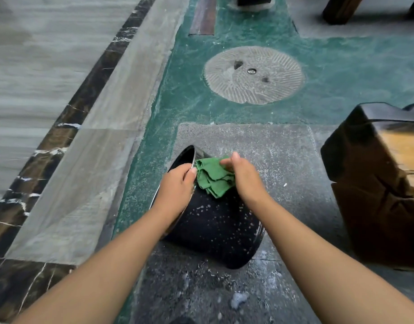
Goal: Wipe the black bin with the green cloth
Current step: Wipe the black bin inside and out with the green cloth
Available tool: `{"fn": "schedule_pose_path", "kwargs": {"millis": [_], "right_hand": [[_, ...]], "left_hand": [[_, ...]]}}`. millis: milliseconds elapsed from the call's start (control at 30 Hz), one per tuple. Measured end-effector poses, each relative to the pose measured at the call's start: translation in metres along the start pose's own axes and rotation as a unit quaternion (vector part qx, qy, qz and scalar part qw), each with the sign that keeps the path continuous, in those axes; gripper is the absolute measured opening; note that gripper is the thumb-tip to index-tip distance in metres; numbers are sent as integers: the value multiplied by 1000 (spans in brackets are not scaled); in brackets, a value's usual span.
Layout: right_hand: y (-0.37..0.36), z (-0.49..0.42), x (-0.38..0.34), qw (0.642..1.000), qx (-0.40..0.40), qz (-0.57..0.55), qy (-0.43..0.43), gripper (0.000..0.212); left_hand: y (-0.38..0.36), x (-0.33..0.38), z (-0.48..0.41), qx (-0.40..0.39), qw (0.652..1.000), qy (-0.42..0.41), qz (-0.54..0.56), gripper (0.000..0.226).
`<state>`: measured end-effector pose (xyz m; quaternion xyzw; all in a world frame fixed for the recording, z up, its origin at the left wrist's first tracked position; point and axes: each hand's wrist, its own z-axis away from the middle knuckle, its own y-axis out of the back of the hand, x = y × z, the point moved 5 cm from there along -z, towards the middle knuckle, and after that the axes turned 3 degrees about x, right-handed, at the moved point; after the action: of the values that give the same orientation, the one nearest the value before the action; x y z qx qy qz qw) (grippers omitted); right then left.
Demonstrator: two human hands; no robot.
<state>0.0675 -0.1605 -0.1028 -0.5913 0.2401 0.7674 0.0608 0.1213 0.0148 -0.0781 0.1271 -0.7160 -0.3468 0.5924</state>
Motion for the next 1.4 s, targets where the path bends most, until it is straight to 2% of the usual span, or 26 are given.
{"fn": "schedule_pose_path", "kwargs": {"millis": [100, 167, 267, 333, 500, 700, 967, 1100, 1200, 1267, 1400], "right_hand": [[-4, -18, -4, 994, 80, 57, -43, 37], [-19, -21, -5, 982, 108, 141, -67, 28], [-35, -18, -4, 959, 132, 233, -88, 46], [-45, -19, -2, 962, 86, 241, -97, 61], [-67, -25, -11, 969, -15, 245, 15, 65], [-72, 18, -5, 956, -7, 249, 152, 71], [-92, 97, 17, 919, -5, 298, 258, 84], [-90, 104, 17, 923, -21, 297, 244, 85], [-84, 86, 3, 949, 35, 250, 190, 66], [-84, 75, -3, 954, 57, 247, 158, 63], [-86, 51, 0, 949, 18, 271, 161, 65]], "left_hand": [[0, 0, 2, -1, 1000, 3, 21, 36], [-3, 5, 1, 8, 1000, -1, 21, 36], [-8, 10, 1, 24, 999, 2, 22, 36], [-7, 7, 1, 42, 999, 9, 28, 37], [1, -3, 0, 74, 996, 34, 45, 40], [3, -11, -4, 88, 990, 76, 84, 44], [12, -38, -9, 138, 971, 162, 109, 41], [10, -40, -12, 140, 969, 178, 102, 35], [5, -30, -14, 137, 974, 154, 92, 35], [3, -22, -16, 129, 981, 130, 67, 40], [10, -21, -14, 117, 989, 86, 1, 45]]}}
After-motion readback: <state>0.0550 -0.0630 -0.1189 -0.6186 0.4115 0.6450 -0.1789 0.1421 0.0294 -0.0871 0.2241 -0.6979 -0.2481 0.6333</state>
